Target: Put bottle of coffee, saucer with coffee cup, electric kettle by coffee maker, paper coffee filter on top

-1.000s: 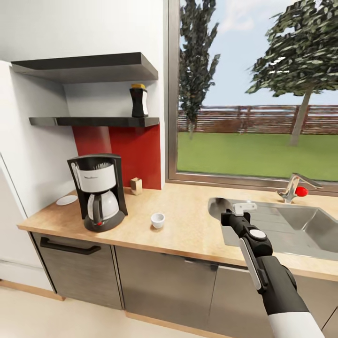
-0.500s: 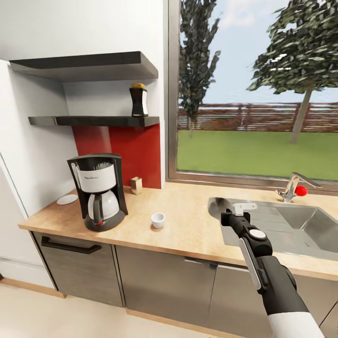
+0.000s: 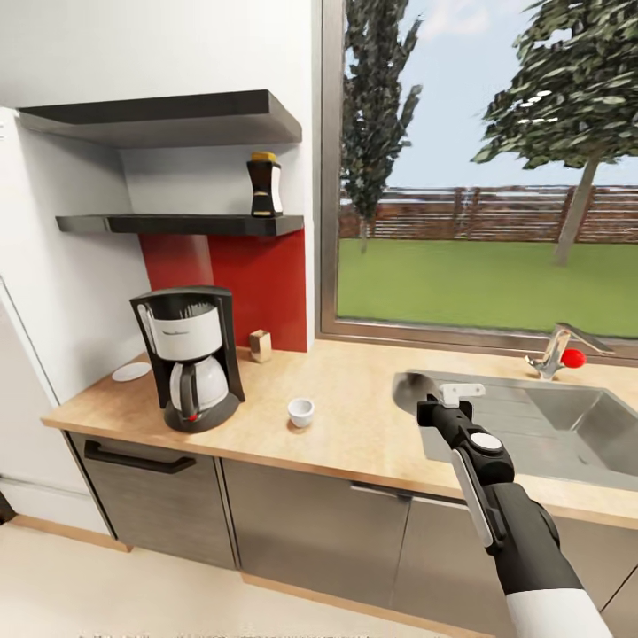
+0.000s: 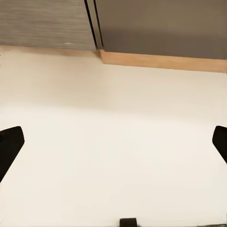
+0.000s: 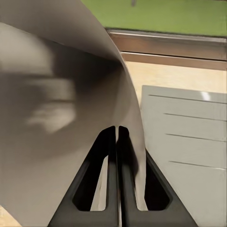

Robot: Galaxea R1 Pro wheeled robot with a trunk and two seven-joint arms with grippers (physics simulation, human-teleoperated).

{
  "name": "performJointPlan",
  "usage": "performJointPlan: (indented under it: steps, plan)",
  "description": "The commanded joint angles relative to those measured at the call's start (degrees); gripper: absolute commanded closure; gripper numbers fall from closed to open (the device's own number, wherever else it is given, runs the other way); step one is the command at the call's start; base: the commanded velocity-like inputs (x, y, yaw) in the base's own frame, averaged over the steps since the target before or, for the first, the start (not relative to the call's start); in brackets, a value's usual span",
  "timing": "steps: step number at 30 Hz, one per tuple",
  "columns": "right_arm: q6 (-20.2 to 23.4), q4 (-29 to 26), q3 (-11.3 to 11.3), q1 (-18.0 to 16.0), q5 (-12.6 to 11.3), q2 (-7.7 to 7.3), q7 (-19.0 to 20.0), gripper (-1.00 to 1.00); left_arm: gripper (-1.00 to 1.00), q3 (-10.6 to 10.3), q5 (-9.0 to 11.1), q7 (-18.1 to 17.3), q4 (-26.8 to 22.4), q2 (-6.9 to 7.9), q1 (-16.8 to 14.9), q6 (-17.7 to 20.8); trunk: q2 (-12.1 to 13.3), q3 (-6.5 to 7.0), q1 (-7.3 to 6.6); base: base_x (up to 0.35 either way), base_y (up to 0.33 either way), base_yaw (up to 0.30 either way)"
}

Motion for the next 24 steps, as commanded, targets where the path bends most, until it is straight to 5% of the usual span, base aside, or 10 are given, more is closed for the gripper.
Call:
performJointPlan:
  steps: [1, 16, 24]
  plan:
    - [0.3, -0.1, 0.1, 0.0, -0.1, -0.02, -0.3, 1.00, -1.00, 0.0, -0.4, 0.0, 0.0, 0.01, -0.1, -0.2, 0.3, -0.02, -0.20, 0.000, 0.000, 0.133]
    - [0.3, -0.1, 0.1, 0.0, -0.1, -0.06, -0.3, 1.00, -1.00, 0.0, -0.4, 0.0, 0.1, 0.01, -0.1, -0.2, 6.3, 1.50, -3.49, 0.000, 0.000, 0.156]
    - [0.3, -0.1, 0.1, 0.0, -0.1, -0.06, -0.3, 1.00, -1.00, 0.0, -0.4, 0.0, 0.1, 0.01, -0.1, -0.2, 6.3, 0.88, -3.49, 0.000, 0.000, 0.162]
